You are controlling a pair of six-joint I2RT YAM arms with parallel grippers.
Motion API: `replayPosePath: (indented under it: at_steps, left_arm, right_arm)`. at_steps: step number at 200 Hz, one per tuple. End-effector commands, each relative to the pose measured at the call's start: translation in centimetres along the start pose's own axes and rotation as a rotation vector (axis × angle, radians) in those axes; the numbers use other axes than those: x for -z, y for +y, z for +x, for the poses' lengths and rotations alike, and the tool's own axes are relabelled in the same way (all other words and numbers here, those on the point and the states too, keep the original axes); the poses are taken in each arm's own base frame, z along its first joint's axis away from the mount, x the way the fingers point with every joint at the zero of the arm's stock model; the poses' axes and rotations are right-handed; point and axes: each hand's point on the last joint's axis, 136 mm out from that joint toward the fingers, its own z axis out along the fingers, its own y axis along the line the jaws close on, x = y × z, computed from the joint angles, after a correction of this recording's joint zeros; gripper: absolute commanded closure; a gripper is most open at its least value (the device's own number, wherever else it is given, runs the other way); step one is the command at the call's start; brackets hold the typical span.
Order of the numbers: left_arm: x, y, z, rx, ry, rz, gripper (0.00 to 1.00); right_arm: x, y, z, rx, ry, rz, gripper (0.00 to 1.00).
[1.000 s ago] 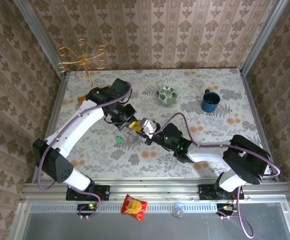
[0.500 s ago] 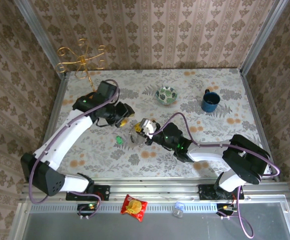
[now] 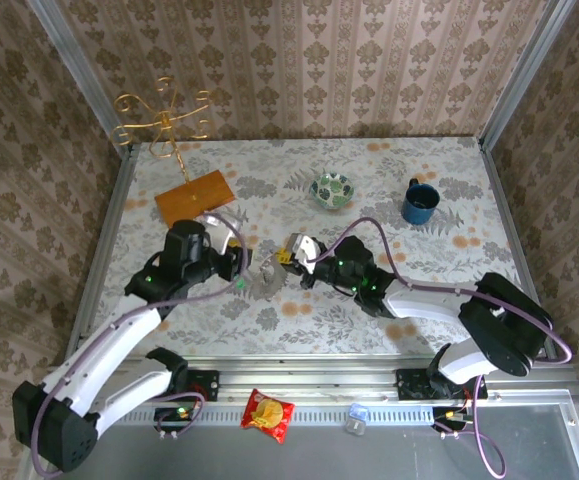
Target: Put the keys on the keyring
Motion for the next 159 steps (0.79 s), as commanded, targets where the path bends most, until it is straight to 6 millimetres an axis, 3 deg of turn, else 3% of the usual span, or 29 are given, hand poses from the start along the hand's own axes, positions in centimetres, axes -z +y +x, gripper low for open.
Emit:
replayPosePath:
  at_steps: [1,33,37,73,109,159]
  left_arm:
    - [0.9,-2.8,-2.9,-0.464,-0.201,0.118,0.53]
    - [0.5,-4.9,-1.4,-0.64,-0.225,0.233,0.59]
    - [0.4,-5.1,-1.3,-0.647,-0.229,0.241,0.6]
    - [-0.5,-7.7,0.8,-0.768,-0.258,0.354,0.66]
    - [-1.9,-7.9,0.8,-0.799,-0.262,0.357,0.74]
    - [-2.0,-8.2,0.3,-0.779,-0.277,0.378,0.76]
  right_arm:
    - [0.8,0.7,-1.5,0.015,-0.024,-0.077,1.0]
    - [1.0,1.2,-0.8,0.022,0.01,-0.126,1.0]
    - [1.5,1.1,-1.8,0.031,-0.011,-0.122,1.0]
    - [1.9,1.5,-1.9,0.041,-0.001,-0.154,1.0]
    - [2.1,1.9,-2.0,0.057,0.005,-0.178,1.0]
    - [2.5,2.3,-2.3,0.08,0.014,-0.207,1.0]
